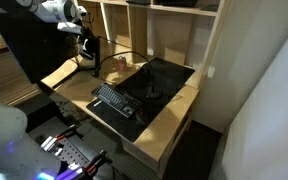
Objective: Take the headphones off the back of the computer and put them near the lamp
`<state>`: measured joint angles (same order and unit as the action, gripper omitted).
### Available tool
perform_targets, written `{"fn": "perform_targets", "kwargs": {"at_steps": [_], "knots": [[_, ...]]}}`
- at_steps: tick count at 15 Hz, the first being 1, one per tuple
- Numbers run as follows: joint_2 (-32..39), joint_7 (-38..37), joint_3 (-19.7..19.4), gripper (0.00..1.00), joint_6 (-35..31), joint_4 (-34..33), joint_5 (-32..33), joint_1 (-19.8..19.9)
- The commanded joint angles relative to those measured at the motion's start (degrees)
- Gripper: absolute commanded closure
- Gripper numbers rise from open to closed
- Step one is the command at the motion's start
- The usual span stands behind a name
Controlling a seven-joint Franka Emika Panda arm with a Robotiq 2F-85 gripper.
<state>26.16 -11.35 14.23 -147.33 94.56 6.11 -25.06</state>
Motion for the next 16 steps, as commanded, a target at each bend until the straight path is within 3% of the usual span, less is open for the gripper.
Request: {"fn": "perform_targets", "kwargs": {"at_steps": [1,9,13,16], "knots": [[2.76,-3.72,-2.83,0.27,-0.60,-3.52,2.41,-2.95],[2.02,-6.01,-4.27,0.80,1.44,-4.01,1.79,-3.52],[-1.20,-3.36,-2.95,0.79,7.52,-4.08,-0.14,-1.54],[-6.40,0.14,-0.80,0.79,10.45,-3.35,-5.33,2.05]]}}
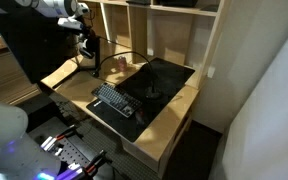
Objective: Take the headphones off the back of the computer and put them near the lamp
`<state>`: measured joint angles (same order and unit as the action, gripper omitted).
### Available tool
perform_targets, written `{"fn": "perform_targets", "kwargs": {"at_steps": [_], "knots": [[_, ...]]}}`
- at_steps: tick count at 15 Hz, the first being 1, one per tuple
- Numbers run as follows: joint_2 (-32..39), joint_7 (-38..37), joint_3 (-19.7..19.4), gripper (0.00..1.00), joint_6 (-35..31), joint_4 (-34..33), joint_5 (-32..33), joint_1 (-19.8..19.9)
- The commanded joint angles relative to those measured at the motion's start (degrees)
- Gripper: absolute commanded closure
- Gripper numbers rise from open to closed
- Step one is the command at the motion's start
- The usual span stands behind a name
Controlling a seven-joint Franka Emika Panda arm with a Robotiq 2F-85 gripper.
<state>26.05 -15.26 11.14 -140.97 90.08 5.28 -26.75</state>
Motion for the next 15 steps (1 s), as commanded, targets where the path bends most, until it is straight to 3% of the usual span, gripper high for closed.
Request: {"fn": "perform_targets", "kwargs": {"at_steps": [1,5,9,13,15], "knots": [[-7.97,4.72,2.47,0.79,3.57,1.53,-6.01,4.66],[-15.40,4.93,1.92,0.79,0.51,3.95,-10.98,8.37],[-22.80,8.43,1.39,0.79,0.04,8.56,-22.30,13.93],[-32.86,9.75,-2.07,0.79,-1.87,18.45,-36.32,18.23],[-38.21,7.35,-4.48,0.79,-4.33,24.38,-36.26,19.51]]}}
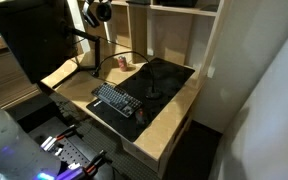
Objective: Take the headphones off the back of the computer and put them near the lamp
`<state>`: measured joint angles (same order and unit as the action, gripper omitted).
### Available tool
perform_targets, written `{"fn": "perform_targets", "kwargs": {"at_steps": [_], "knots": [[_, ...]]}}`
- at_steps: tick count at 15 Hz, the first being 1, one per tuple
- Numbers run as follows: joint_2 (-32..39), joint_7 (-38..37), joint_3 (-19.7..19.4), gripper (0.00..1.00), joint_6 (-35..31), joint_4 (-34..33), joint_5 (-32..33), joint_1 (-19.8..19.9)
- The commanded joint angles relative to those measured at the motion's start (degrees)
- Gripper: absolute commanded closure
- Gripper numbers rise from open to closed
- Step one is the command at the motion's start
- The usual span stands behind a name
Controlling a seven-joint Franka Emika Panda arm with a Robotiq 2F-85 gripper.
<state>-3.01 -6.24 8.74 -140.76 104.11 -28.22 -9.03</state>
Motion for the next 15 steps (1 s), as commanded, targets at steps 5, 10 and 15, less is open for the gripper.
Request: {"fn": "perform_targets", "kwargs": {"at_steps": [5,10,15], "knots": [[-11.93,-4.62,-4.86,0.54,-6.76,14.26,-0.23,2.39],[-12.32,-10.61,-8.19,0.79,-7.94,16.42,-2.46,5.02],[-9.67,-11.19,-16.76,0.79,-7.17,15.36,-7.88,9.35]]}}
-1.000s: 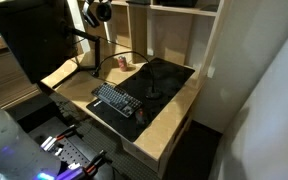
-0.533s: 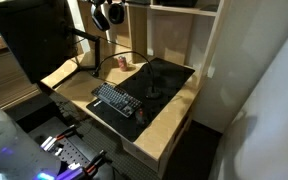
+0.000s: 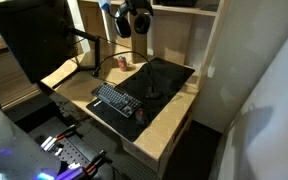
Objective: Take the headphones off the back of the computer and put them near the lamp
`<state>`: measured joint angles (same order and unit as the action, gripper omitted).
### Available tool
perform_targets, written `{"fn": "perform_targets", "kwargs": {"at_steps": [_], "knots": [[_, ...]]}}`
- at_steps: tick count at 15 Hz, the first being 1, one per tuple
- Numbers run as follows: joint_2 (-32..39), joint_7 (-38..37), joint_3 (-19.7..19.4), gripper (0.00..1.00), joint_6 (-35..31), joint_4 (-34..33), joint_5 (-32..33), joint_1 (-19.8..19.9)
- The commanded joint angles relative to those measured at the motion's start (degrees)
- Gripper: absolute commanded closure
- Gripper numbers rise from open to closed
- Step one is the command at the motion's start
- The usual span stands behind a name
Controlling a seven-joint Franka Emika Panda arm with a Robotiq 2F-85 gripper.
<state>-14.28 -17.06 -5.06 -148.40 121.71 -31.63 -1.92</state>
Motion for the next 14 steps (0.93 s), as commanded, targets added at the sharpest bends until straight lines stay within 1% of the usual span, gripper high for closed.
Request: {"fn": "perform_targets", "kwargs": {"at_steps": [1,3,5,7,8,9,11,12,13,14], "knots": [[2.51,-0.15,-4.25,0.79,-0.06,-2.65,-6.60,2.87],[4.37,-1.74,-5.51,0.79,-1.10,-3.70,-10.04,4.30],[6.32,-3.09,-5.89,0.79,-2.95,-4.71,-13.78,5.41],[8.07,-5.57,-5.57,0.79,-5.11,-5.49,-16.81,6.28],[8.13,-7.60,-4.60,0.79,-7.85,-5.18,-17.63,6.26],[6.82,-4.62,-5.01,0.54,-4.36,-3.28,-15.01,6.83],[7.89,-6.74,-4.52,0.54,-6.60,-3.67,-15.64,6.78],[10.04,-9.36,-3.98,0.79,-6.53,-3.85,-12.86,7.07],[11.88,-10.81,-4.12,0.79,-5.78,-4.41,-12.09,7.28],[14.77,-13.83,-4.36,0.79,-6.61,-5.15,-10.81,7.76]]}}
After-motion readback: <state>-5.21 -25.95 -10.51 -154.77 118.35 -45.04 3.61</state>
